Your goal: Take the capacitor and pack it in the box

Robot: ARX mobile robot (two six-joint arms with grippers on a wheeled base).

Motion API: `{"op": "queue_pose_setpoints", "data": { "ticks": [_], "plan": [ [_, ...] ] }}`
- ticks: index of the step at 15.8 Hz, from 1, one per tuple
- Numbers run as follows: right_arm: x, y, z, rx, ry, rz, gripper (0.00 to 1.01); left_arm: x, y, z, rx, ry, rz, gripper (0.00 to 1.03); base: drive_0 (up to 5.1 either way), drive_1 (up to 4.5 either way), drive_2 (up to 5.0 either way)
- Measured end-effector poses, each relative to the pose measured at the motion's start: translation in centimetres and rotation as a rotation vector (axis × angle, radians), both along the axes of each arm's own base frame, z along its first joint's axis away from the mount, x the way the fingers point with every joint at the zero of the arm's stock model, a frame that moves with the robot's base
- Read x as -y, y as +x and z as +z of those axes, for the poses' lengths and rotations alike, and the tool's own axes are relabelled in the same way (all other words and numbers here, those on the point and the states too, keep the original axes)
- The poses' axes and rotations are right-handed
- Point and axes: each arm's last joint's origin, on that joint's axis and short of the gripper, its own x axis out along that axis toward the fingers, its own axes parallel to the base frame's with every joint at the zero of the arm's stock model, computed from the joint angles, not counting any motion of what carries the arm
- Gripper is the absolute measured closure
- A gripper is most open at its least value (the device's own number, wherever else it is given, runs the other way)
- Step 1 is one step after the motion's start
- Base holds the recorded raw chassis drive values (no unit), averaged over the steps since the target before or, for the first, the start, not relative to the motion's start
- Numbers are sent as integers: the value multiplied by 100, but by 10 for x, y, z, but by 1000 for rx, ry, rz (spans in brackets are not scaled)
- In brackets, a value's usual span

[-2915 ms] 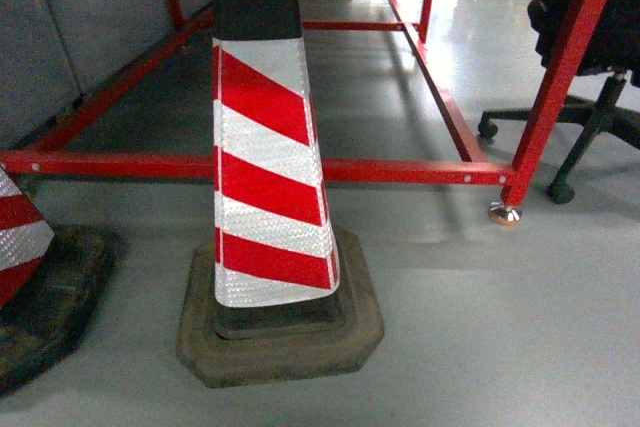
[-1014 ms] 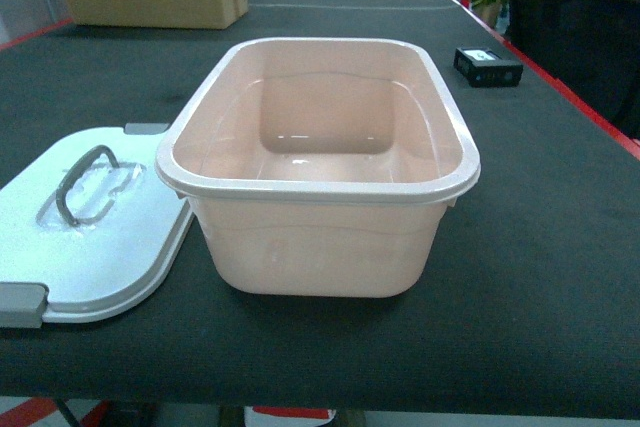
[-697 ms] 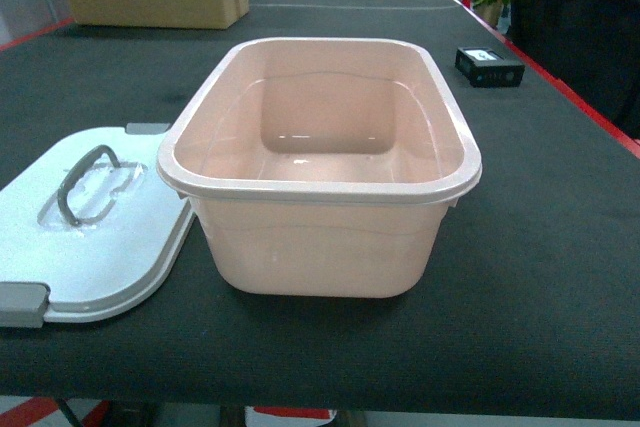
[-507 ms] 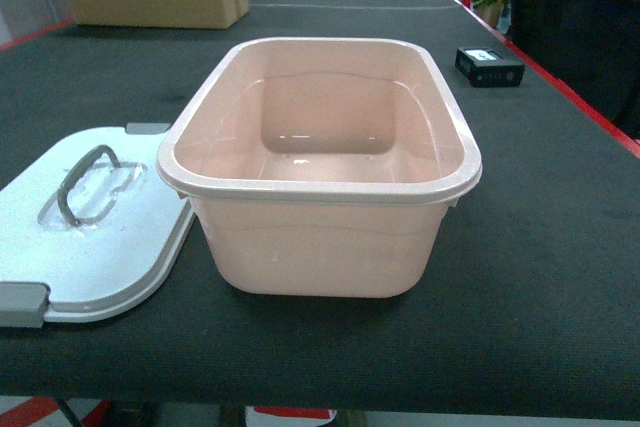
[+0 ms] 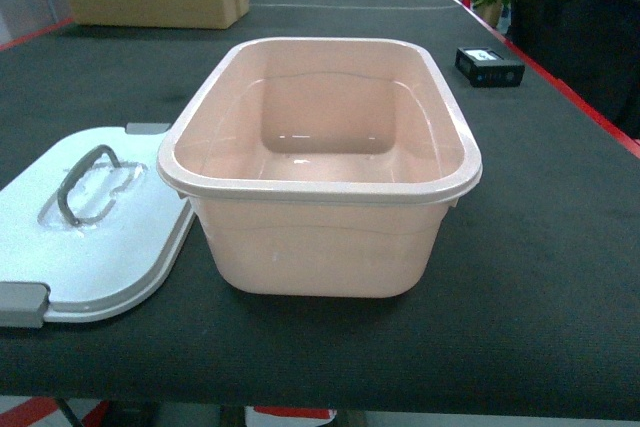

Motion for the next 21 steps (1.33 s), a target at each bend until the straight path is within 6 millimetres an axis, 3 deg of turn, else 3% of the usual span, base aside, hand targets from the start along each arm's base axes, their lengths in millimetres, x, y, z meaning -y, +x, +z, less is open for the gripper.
{"op": "queue_pose_setpoints", "data": {
  "ticks": [3, 6, 8, 9, 10, 12, 14, 16, 17, 18, 19, 21],
  "plan": [
    [0, 0, 0, 0, 0, 0, 3, 0, 0, 0, 0, 0, 0, 59, 0, 0, 0],
    [0, 0, 0, 2, 0, 0, 3, 2, 16, 4, -42, 0, 194, 59, 0, 0, 0],
    [0, 0, 0, 0, 0, 0, 3, -1, 43, 29, 30, -28, 235, 59, 0, 0, 0],
    [0, 0, 0, 2, 0, 0, 3, 6, 66, 53, 101, -44, 164, 59, 0, 0, 0],
    [0, 0, 0, 1, 0, 0, 3, 19, 95, 73, 152, -53, 80, 59, 0, 0, 0],
    [0, 0, 0, 1, 0, 0, 3, 55, 156, 87, 118, -49, -42, 59, 0, 0, 0],
    [0, 0, 0, 1, 0, 0, 3, 110, 209, 75, -23, -18, -174, 59, 0, 0, 0],
    [0, 0, 0, 1, 0, 0, 3, 164, 242, 61, -79, -3, -275, 59, 0, 0, 0],
    [0, 0, 0, 1, 0, 0, 3, 179, 249, 51, -75, 4, -303, 45, 0, 0, 0],
    [0, 0, 0, 0, 0, 0, 3, 176, 250, 46, -81, 8, -294, 33, 0, 0, 0],
    [0, 0, 0, 1, 0, 0, 3, 167, 251, 48, -73, 5, -270, 23, 0, 0, 0],
    [0, 0, 0, 0, 0, 0, 3, 126, 249, 65, -27, -12, -202, 3, 0, 0, 0]
  ]
}}
